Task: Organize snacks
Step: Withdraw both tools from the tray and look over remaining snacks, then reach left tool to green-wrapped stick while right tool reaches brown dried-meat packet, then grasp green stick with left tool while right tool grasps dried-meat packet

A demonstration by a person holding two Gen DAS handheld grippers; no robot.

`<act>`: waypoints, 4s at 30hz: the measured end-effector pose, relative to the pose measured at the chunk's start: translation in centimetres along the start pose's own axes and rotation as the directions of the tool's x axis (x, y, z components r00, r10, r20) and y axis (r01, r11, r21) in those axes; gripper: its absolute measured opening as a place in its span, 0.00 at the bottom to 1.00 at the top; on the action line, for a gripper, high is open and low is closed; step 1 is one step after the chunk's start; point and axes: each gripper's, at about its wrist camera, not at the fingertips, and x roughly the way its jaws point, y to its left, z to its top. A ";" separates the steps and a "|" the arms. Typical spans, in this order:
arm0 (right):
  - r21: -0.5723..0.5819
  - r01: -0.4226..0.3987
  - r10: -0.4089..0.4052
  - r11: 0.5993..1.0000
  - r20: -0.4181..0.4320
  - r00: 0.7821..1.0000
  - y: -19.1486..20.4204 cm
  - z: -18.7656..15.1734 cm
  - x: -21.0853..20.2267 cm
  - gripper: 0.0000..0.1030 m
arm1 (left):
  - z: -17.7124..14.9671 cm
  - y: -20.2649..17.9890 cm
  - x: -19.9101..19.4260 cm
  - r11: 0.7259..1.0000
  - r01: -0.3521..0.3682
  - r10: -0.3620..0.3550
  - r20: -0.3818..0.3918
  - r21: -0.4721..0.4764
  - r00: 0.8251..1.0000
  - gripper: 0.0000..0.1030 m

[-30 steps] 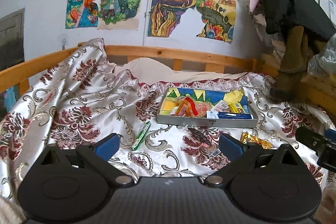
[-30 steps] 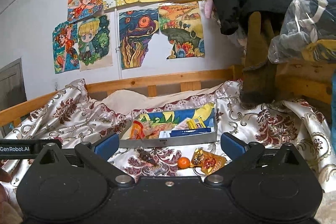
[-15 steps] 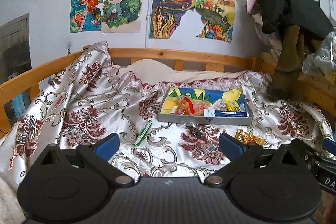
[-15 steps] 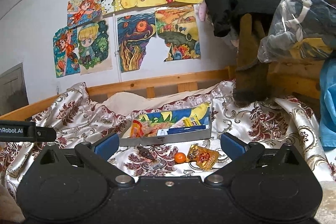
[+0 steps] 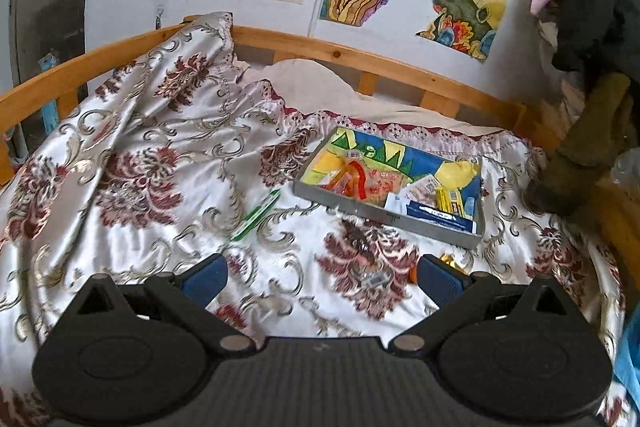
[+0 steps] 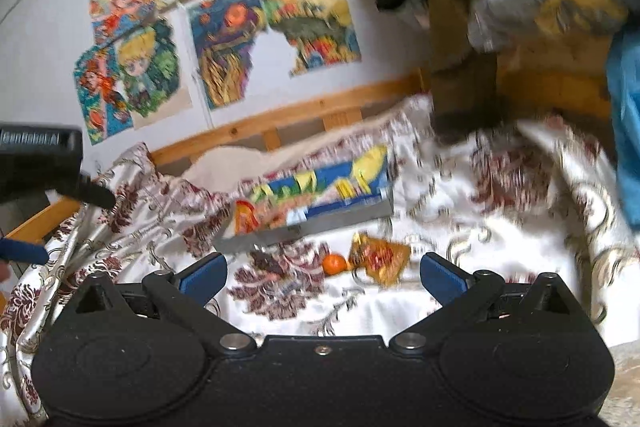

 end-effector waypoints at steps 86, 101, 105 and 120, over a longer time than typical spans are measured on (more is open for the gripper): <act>-0.736 -0.233 0.070 0.635 -0.246 0.967 9.5 -2.9 26.1 0.43 | -0.9 6.3 26.6 0.993 0.047 -0.095 -0.486 -0.110 0.869 0.17; -0.642 -0.127 0.060 0.756 -0.125 0.990 6.9 2.6 26.1 0.43 | -0.3 2.8 24.5 0.970 0.142 -0.217 -0.434 -0.200 0.875 0.17; -0.557 -0.084 0.054 0.826 -0.069 0.996 5.2 5.0 26.8 0.44 | 1.8 0.7 24.2 0.978 0.166 -0.202 -0.364 -0.128 0.909 0.17; -0.298 0.027 -0.017 0.954 0.033 0.999 -2.4 8.5 32.3 0.44 | 8.6 -9.3 29.1 0.956 0.293 -0.292 -0.174 -0.022 0.940 0.17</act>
